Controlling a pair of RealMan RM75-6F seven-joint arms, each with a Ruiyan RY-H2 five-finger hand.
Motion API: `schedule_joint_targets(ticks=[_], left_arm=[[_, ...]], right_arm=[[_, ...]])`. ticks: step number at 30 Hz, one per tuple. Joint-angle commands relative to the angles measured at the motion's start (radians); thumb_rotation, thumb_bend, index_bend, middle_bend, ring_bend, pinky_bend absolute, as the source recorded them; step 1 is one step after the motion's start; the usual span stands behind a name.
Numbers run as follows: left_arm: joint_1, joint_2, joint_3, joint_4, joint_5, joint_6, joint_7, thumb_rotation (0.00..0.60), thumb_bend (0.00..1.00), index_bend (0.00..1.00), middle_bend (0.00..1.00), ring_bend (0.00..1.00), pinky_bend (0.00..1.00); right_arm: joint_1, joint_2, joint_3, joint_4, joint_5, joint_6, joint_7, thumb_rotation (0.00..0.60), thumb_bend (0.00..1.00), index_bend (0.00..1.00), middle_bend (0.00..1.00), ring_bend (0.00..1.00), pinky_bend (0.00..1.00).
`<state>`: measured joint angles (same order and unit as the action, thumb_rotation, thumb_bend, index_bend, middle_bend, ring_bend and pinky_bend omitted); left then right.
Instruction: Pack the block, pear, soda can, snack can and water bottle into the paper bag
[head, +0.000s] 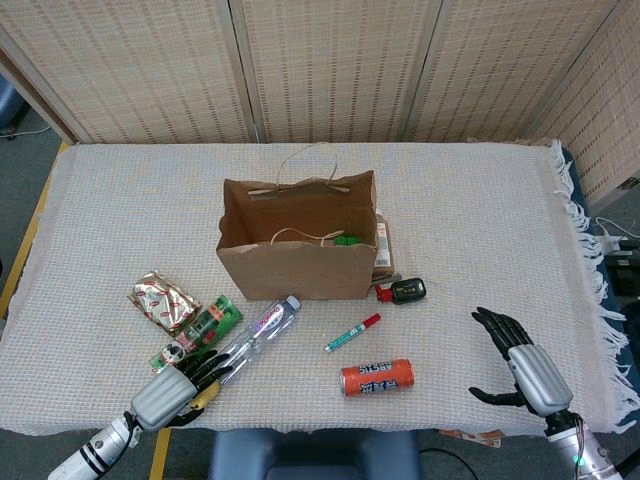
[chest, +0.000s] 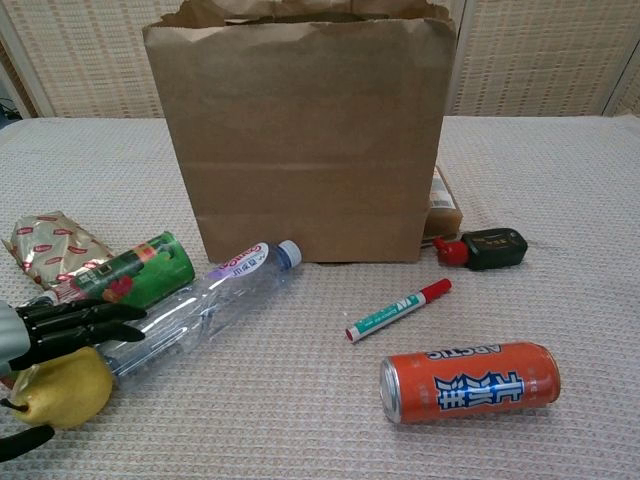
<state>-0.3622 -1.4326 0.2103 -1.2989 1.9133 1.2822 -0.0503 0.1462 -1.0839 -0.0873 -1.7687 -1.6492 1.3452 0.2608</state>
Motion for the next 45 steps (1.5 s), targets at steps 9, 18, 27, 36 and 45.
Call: schedule_joint_targets(ticks=[9, 18, 27, 36, 45], left_arm=[[0.002, -0.034, 0.004, 0.031, 0.003, 0.04, -0.024, 0.6, 0.53, 0.42, 0.33, 0.34, 0.55], [0.014, -0.025, -0.022, 0.025, -0.017, 0.112, -0.041, 0.6, 0.67, 0.73, 0.7, 0.68, 0.81], [0.018, 0.084, -0.107, -0.098, -0.07, 0.22, -0.039, 0.6, 0.68, 0.74, 0.71, 0.69, 0.82], [-0.035, 0.175, -0.399, -0.259, -0.346, 0.259, -0.088, 0.6, 0.68, 0.74, 0.72, 0.69, 0.81], [-0.211, 0.163, -0.681, -0.465, -0.661, 0.102, -0.119, 0.6, 0.68, 0.73, 0.71, 0.69, 0.8]], right_arm=[[-0.002, -0.001, -0.001, 0.004, 0.0, 0.003, 0.005, 0.6, 0.03, 0.0, 0.0, 0.0, 0.0], [-0.002, 0.001, -0.001, 0.006, -0.002, 0.005, 0.013, 0.6, 0.03, 0.0, 0.0, 0.0, 0.0], [-0.003, 0.003, -0.001, 0.007, -0.004, 0.007, 0.018, 0.6, 0.03, 0.0, 0.0, 0.0, 0.0], [-0.005, -0.002, 0.0, 0.01, -0.008, 0.014, 0.018, 0.6, 0.03, 0.0, 0.0, 0.0, 0.0], [-0.002, -0.011, 0.001, 0.012, -0.008, 0.01, 0.001, 0.6, 0.03, 0.0, 0.0, 0.0, 0.0]])
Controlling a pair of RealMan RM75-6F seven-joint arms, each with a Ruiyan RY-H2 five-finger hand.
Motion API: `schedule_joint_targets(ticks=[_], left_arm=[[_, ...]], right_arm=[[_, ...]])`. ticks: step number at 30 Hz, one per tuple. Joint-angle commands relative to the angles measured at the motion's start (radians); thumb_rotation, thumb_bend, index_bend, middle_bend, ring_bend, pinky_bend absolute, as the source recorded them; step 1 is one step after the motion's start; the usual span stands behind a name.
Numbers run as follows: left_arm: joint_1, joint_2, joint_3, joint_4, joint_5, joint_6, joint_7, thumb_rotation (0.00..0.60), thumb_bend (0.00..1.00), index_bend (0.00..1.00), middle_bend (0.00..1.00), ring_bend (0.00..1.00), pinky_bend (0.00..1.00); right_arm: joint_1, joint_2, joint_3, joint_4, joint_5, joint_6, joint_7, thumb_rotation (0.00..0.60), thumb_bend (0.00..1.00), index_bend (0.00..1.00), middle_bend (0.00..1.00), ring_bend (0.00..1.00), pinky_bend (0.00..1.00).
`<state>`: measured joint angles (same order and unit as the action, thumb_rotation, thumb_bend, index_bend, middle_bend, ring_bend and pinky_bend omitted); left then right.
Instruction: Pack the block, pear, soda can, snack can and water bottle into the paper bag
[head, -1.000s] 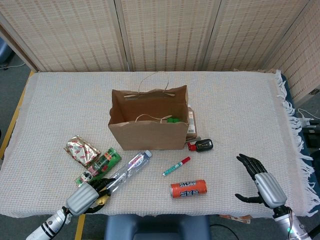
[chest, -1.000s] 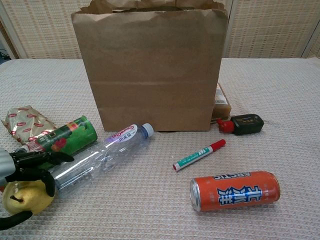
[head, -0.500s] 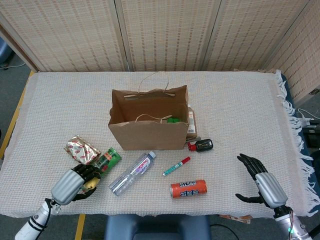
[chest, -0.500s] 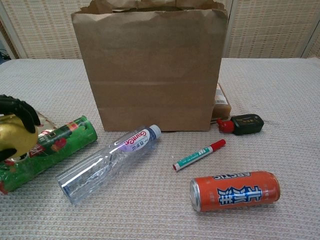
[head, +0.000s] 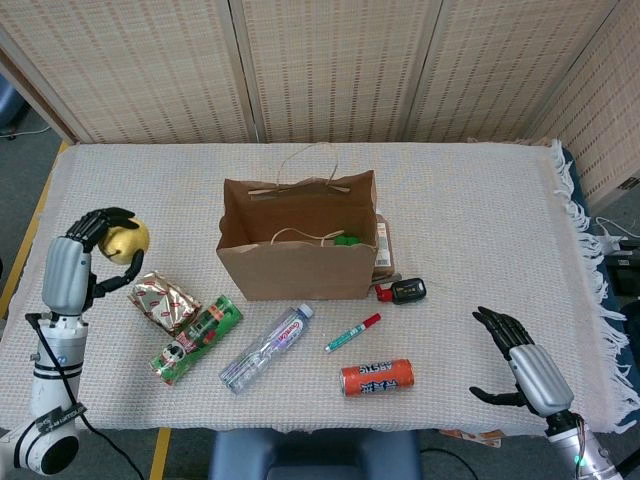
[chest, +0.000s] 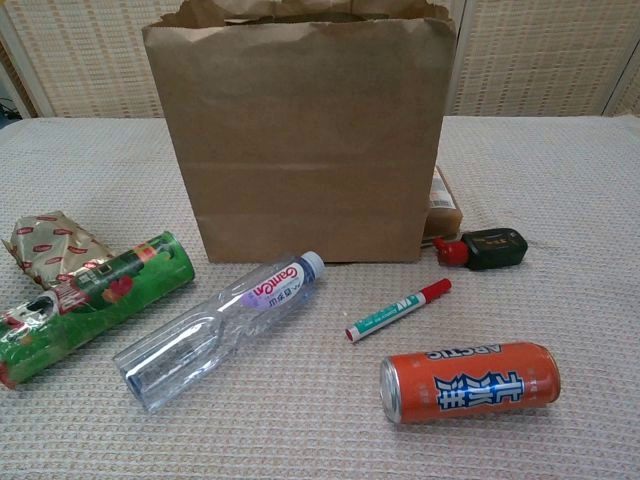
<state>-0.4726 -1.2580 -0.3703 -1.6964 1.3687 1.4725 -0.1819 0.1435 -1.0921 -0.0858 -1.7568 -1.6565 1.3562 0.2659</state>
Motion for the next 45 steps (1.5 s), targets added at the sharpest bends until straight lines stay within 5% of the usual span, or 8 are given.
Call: schedule_joint_targets(ticks=[1, 17, 20, 22, 24, 26, 38, 45], left_arm=[[-0.126, -0.021, -0.112, -0.068, -0.14, -0.114, 0.034, 0.6, 0.68, 0.73, 0.71, 0.69, 0.8], [-0.411, -0.273, -0.14, 0.057, -0.315, -0.287, 0.267, 0.6, 0.67, 0.72, 0.69, 0.68, 0.79], [-0.454, -0.317, -0.111, 0.08, -0.315, -0.317, 0.311, 0.6, 0.59, 0.65, 0.62, 0.61, 0.71], [-0.463, -0.321, -0.102, 0.084, -0.327, -0.326, 0.341, 0.6, 0.43, 0.44, 0.37, 0.35, 0.44], [-0.467, -0.322, -0.107, 0.077, -0.349, -0.33, 0.348, 0.6, 0.38, 0.28, 0.18, 0.2, 0.3], [-0.468, -0.317, -0.11, 0.069, -0.36, -0.333, 0.355, 0.6, 0.38, 0.2, 0.1, 0.15, 0.27], [-0.424, -0.262, -0.104, -0.028, -0.366, -0.302, 0.33, 0.6, 0.35, 0.16, 0.08, 0.09, 0.17], [-0.326, -0.178, -0.034, -0.14, -0.312, -0.242, 0.324, 0.6, 0.36, 0.16, 0.08, 0.09, 0.18]], right_arm=[[0.001, -0.003, -0.001, 0.001, 0.0, -0.002, -0.005, 0.6, 0.03, 0.0, 0.0, 0.0, 0.0], [0.005, 0.011, 0.0, -0.002, 0.005, -0.008, 0.024, 0.6, 0.03, 0.0, 0.0, 0.0, 0.0], [0.004, 0.021, -0.003, -0.003, 0.007, -0.008, 0.039, 0.6, 0.03, 0.0, 0.0, 0.0, 0.0], [0.003, 0.023, -0.004, -0.003, 0.006, -0.006, 0.042, 0.6, 0.03, 0.0, 0.0, 0.0, 0.0], [0.001, 0.023, -0.004, -0.003, 0.003, -0.002, 0.042, 0.6, 0.03, 0.0, 0.0, 0.0, 0.0], [0.0, 0.023, -0.004, -0.003, 0.002, 0.001, 0.04, 0.6, 0.03, 0.0, 0.0, 0.0, 0.0], [-0.003, 0.018, -0.001, -0.003, 0.004, 0.004, 0.019, 0.6, 0.03, 0.0, 0.0, 0.0, 0.0], [-0.005, 0.016, 0.001, -0.001, 0.008, 0.006, 0.01, 0.6, 0.03, 0.0, 0.0, 0.0, 0.0]])
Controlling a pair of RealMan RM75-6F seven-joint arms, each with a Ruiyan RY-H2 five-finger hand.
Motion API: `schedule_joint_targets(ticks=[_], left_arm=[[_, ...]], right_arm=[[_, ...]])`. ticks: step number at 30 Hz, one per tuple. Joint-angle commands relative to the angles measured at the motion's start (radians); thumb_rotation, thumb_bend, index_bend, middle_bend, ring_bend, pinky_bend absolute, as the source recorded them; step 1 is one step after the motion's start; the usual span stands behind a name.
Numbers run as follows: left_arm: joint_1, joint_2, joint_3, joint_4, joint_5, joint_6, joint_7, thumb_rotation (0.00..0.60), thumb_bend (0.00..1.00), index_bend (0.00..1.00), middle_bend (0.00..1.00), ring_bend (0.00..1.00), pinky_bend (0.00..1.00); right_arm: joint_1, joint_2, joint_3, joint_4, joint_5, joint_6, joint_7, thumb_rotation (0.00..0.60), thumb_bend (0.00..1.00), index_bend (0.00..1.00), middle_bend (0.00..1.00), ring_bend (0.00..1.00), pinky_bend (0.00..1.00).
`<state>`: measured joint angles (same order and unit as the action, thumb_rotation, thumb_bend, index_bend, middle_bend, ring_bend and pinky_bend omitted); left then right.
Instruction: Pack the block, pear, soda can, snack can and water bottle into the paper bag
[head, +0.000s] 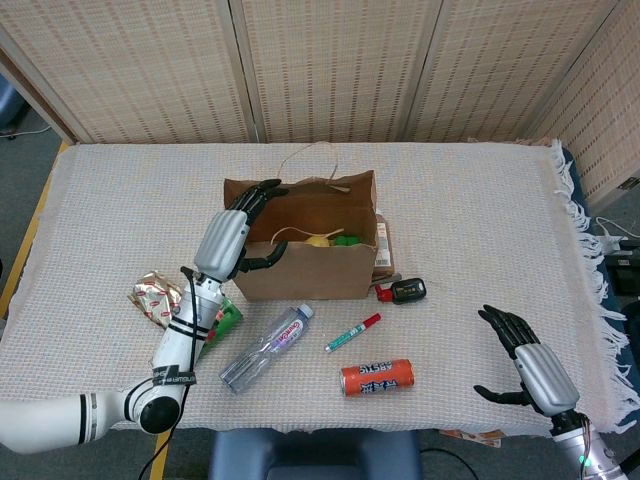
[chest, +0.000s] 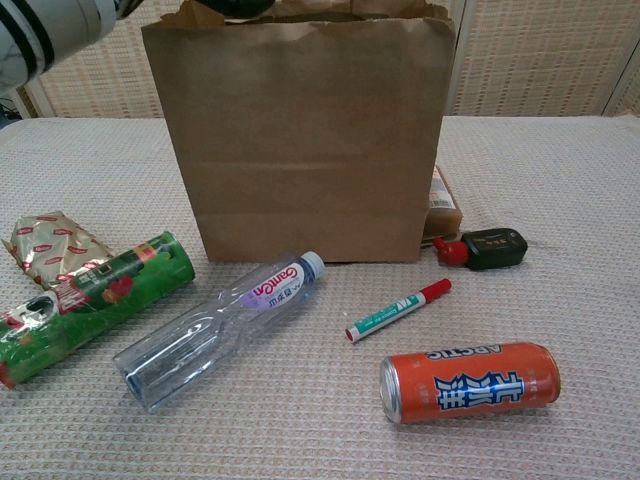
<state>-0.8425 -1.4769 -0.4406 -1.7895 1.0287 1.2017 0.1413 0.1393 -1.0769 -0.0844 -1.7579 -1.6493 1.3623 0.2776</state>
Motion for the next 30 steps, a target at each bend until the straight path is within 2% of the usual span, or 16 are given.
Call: schedule_joint_targets(ticks=[1, 6, 11, 14, 18, 21, 25, 30], left_arm=[[0.062, 0.056, 0.05, -0.066, 0.037, 0.042, 0.006, 0.6, 0.37, 0.16, 0.08, 0.09, 0.18], [0.187, 0.163, 0.178, -0.122, 0.116, 0.134, 0.093, 0.6, 0.39, 0.16, 0.08, 0.09, 0.18], [0.327, 0.264, 0.312, -0.158, 0.166, 0.202, 0.092, 0.6, 0.38, 0.15, 0.07, 0.07, 0.16], [0.413, 0.301, 0.403, -0.114, 0.257, 0.26, 0.089, 0.6, 0.38, 0.13, 0.07, 0.06, 0.15], [0.498, 0.302, 0.485, -0.033, 0.367, 0.329, 0.08, 0.6, 0.38, 0.1, 0.04, 0.04, 0.13], [0.548, 0.295, 0.518, 0.017, 0.415, 0.371, 0.079, 0.6, 0.38, 0.08, 0.01, 0.02, 0.11], [0.598, 0.292, 0.525, 0.079, 0.445, 0.421, 0.087, 0.6, 0.38, 0.05, 0.0, 0.01, 0.1], [0.639, 0.295, 0.53, 0.153, 0.427, 0.404, 0.036, 0.6, 0.38, 0.05, 0.0, 0.0, 0.09]], right_arm=[[-0.001, 0.001, 0.0, -0.001, 0.001, 0.0, -0.002, 0.6, 0.03, 0.0, 0.0, 0.0, 0.0], [-0.001, 0.002, 0.001, -0.003, 0.008, -0.003, -0.008, 0.6, 0.03, 0.0, 0.0, 0.0, 0.0], [-0.001, 0.003, -0.001, -0.008, 0.011, -0.011, -0.024, 0.6, 0.03, 0.0, 0.0, 0.0, 0.0], [0.0, 0.004, -0.002, -0.012, 0.016, -0.019, -0.044, 0.6, 0.03, 0.0, 0.0, 0.0, 0.0], [0.003, 0.006, -0.003, -0.029, 0.027, -0.036, -0.082, 0.6, 0.03, 0.0, 0.0, 0.0, 0.0], [0.005, 0.01, -0.005, -0.051, 0.041, -0.054, -0.108, 0.6, 0.03, 0.0, 0.0, 0.0, 0.0], [0.005, 0.008, -0.009, -0.062, 0.044, -0.063, -0.16, 0.6, 0.03, 0.0, 0.0, 0.0, 0.0], [0.015, 0.014, -0.029, -0.114, 0.062, -0.121, -0.25, 0.6, 0.03, 0.0, 0.0, 0.0, 0.0]])
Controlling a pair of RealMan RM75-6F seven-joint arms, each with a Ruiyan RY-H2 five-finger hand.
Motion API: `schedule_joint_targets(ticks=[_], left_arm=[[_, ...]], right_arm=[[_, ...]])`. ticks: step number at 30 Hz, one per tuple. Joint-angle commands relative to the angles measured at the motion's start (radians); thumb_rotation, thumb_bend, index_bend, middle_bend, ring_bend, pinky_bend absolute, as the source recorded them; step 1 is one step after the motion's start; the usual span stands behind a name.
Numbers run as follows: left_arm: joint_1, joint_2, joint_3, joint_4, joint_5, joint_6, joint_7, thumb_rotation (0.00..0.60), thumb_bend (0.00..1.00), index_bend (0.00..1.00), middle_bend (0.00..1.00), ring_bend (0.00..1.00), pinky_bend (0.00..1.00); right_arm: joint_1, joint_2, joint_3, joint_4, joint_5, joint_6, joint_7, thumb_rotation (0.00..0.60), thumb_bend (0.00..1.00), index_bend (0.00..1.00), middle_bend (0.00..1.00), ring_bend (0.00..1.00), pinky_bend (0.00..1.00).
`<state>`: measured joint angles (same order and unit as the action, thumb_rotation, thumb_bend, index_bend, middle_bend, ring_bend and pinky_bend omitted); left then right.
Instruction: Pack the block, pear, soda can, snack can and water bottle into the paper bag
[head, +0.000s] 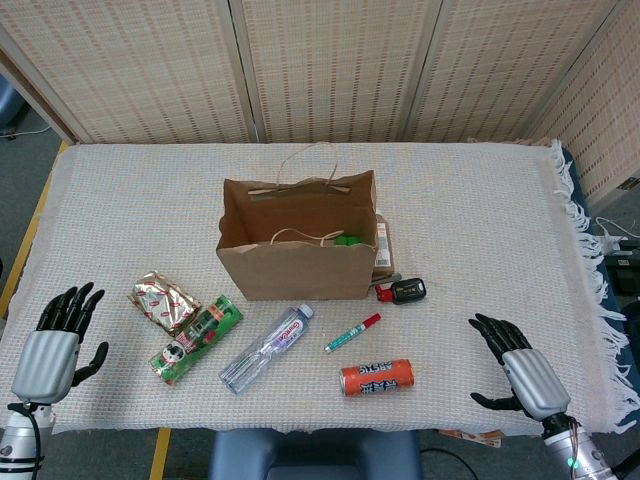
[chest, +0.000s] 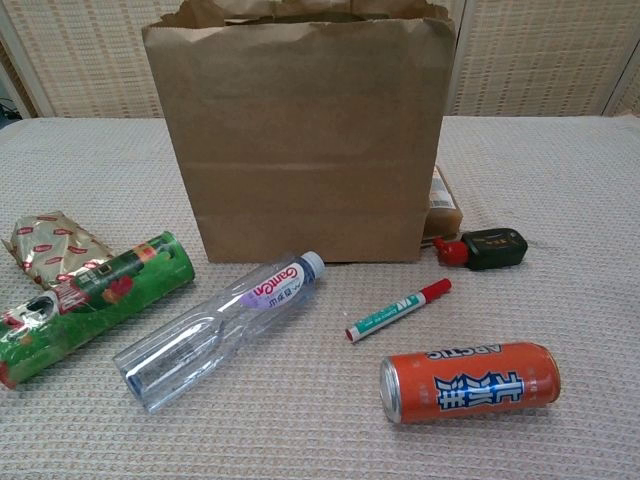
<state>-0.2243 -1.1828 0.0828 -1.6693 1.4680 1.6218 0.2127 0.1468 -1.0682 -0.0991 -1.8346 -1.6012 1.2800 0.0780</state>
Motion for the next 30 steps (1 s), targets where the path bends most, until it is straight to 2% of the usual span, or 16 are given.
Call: schedule_joint_targets(ticks=[1, 6, 14, 23, 30], left_arm=[[0.024, 0.003, 0.006, 0.033, -0.021, -0.032, -0.052, 0.6, 0.38, 0.05, 0.0, 0.0, 0.09], [0.022, 0.006, -0.014, 0.04, -0.027, -0.076, -0.098, 0.6, 0.38, 0.04, 0.0, 0.0, 0.09], [0.028, 0.013, -0.034, 0.047, -0.023, -0.117, -0.152, 0.6, 0.38, 0.04, 0.0, 0.0, 0.09], [0.037, 0.017, -0.055, 0.052, -0.021, -0.143, -0.182, 0.6, 0.38, 0.04, 0.0, 0.0, 0.09], [0.042, 0.021, -0.07, 0.05, -0.027, -0.159, -0.192, 0.6, 0.38, 0.04, 0.0, 0.0, 0.09]], right_arm=[[0.012, 0.009, -0.02, -0.057, 0.021, -0.056, -0.069, 0.6, 0.03, 0.0, 0.0, 0.0, 0.0], [0.049, 0.013, -0.027, -0.145, 0.077, -0.154, -0.208, 0.6, 0.03, 0.0, 0.0, 0.0, 0.0], [0.126, -0.116, 0.048, -0.134, 0.288, -0.252, -0.42, 0.6, 0.03, 0.0, 0.0, 0.0, 0.0], [0.211, -0.289, 0.103, -0.093, 0.403, -0.289, -0.561, 0.6, 0.03, 0.01, 0.0, 0.0, 0.0], [0.254, -0.389, 0.104, -0.05, 0.466, -0.31, -0.602, 0.6, 0.03, 0.07, 0.0, 0.0, 0.01]])
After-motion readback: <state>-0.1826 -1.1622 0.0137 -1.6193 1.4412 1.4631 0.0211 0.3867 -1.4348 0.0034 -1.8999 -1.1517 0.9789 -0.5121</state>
